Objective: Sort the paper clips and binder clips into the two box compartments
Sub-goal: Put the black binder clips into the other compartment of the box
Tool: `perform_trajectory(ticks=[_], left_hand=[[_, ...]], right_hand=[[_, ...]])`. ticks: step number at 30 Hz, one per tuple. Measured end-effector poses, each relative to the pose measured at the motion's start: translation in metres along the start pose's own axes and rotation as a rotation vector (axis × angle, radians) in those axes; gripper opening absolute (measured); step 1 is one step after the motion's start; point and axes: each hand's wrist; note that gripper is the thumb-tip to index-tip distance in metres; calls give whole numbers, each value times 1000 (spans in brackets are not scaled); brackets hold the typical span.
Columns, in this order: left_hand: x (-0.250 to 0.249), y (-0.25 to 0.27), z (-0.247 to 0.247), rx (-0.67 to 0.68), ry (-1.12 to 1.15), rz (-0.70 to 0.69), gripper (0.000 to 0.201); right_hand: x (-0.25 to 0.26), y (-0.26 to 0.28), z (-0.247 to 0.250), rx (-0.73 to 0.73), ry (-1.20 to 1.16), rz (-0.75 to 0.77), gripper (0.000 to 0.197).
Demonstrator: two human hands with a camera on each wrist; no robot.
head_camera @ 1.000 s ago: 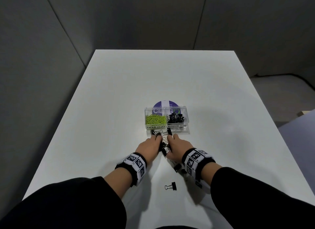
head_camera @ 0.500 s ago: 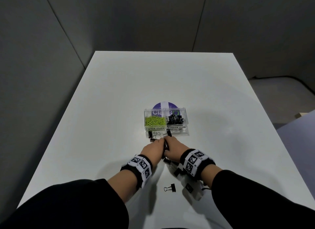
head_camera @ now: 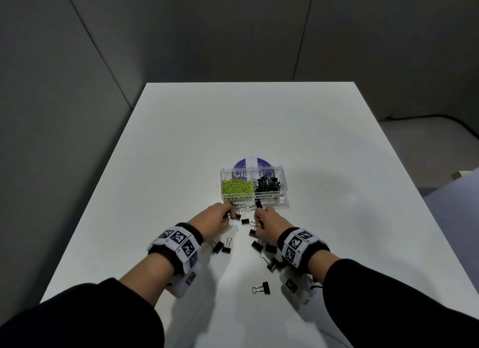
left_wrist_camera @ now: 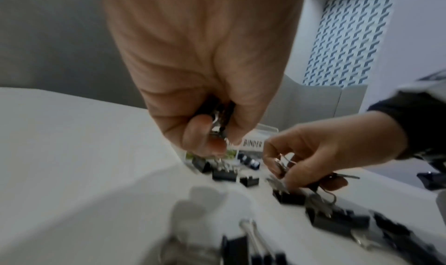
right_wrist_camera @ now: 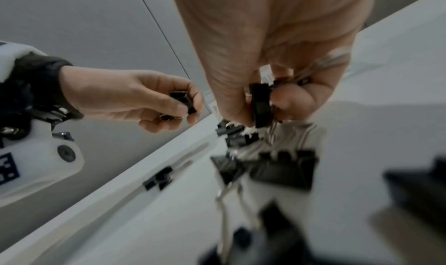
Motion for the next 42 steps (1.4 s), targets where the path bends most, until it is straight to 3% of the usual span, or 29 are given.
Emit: perform_trajectory(ticks=[4,6,9,11,17,23,28,31,33,36,42], left_hand=[[3,5,19,14,9,8,20],[0,7,26,-12,23,11,18],[-7,8,30,-90,-17,18,20],[-11,7,28,-99,-85,11,26],[-21,-7,28,-58,-68,-92,22],[-53,-41,42,-99,-183,-165,29],[-81,-83,50,-84,-308,-208,36],[-82,-90,50,-13,-391,-196,48],[-78,-83,49,-58,-420,-237,47],[-67,-61,47,-168,-392,-316,28],[-11,-22,15,-78,-556,-256,29]], right_hand=[[-3,8,31,-39,-70,55,21],[0,8,54,-114,-117,70,8],[3,-6,85,-244,-134,57,17],[5,-19,97,-278,-78,29,7],[8,-34,97,-207,48,41,35],[-20,5,87,-399,61,111,26],[-43,30,61,-289,144,47,21],[-45,34,49,-167,185,65,23],[-43,34,41,-107,219,110,26],[-36,29,33,-103,268,183,32],[-20,4,17,-171,399,380,41]])
Point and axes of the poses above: each hand's wrist, its own y-axis away from the middle knuckle, its own z-axis out of the back of the hand, x = y × z, and after that the axes turned 10 degrees about x, right-handed
